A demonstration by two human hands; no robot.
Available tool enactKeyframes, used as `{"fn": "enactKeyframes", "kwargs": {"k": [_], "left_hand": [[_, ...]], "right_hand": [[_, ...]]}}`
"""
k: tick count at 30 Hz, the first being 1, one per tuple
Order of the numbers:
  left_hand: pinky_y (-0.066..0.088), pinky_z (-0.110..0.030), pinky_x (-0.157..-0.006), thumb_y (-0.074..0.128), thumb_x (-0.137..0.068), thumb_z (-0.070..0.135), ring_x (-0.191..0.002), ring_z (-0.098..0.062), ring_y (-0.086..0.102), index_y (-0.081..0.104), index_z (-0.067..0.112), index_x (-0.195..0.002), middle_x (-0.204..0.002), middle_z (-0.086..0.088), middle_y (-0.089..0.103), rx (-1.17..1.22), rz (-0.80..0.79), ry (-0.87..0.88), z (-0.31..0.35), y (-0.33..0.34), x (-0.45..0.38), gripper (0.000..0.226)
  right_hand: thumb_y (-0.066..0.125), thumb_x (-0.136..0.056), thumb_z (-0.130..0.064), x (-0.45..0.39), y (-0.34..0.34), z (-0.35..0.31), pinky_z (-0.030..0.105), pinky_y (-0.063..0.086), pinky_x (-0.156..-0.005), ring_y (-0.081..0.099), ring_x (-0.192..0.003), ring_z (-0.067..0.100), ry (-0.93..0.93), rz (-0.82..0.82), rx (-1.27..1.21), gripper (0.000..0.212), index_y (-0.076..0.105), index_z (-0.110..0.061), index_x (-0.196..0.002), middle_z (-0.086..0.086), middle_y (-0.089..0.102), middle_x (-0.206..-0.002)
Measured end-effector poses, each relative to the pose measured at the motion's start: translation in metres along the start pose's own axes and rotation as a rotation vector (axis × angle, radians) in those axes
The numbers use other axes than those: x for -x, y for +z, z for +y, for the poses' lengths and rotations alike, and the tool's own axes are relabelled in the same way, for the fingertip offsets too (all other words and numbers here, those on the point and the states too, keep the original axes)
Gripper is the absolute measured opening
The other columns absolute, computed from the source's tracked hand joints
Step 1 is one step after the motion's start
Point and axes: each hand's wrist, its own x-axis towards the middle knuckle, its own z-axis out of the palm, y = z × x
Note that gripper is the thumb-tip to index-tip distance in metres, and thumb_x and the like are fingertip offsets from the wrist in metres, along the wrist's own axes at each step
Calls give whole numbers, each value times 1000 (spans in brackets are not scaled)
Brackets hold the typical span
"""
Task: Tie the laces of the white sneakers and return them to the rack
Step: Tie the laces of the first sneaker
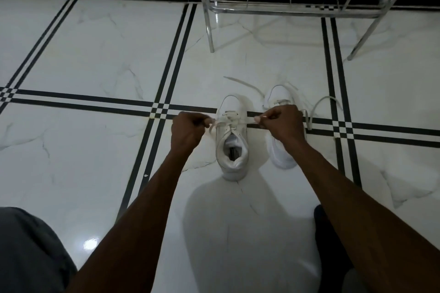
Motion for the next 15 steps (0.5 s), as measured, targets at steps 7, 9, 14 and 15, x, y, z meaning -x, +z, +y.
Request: {"fn": "enactKeyframes", "kwargs": {"k": [7,9,14,15], "left_hand": [[53,-27,-66,79,-86,19,-60,-4,64,85,18,-92,-72,2,78,-75,59,-108,-15,1,14,8],[54,-26,-66,79,-87,17,-57,-2,62,85,14,-93,-74,-1,79,-66,80,-99,-14,0,14,9],[59,-32,-73,78,-87,18,-66,-12,70,85,12,-92,-79,-5,81,-44,106,-128,-15,3,17,11],[57,-29,-70,77,-87,18,-63,-8,67,85,12,-92,-79,-5,81,-36,97,-132,-16,4,17,11]], "right_hand": [[84,-76,-24,4,1,1,31,55,-73,71,-92,30,-101,154,419,11,79,-14,-78,11,77,-86],[84,-76,-26,1,3,5,35,59,-76,72,-91,30,-111,160,443,17,77,-12,-81,13,76,-89],[75,-81,-20,3,4,8,42,60,-78,72,-89,31,-153,133,496,12,74,-9,-83,14,75,-90],[73,-83,-19,3,4,7,42,59,-78,71,-88,31,-164,117,513,10,73,-9,-83,14,75,-89]]}}
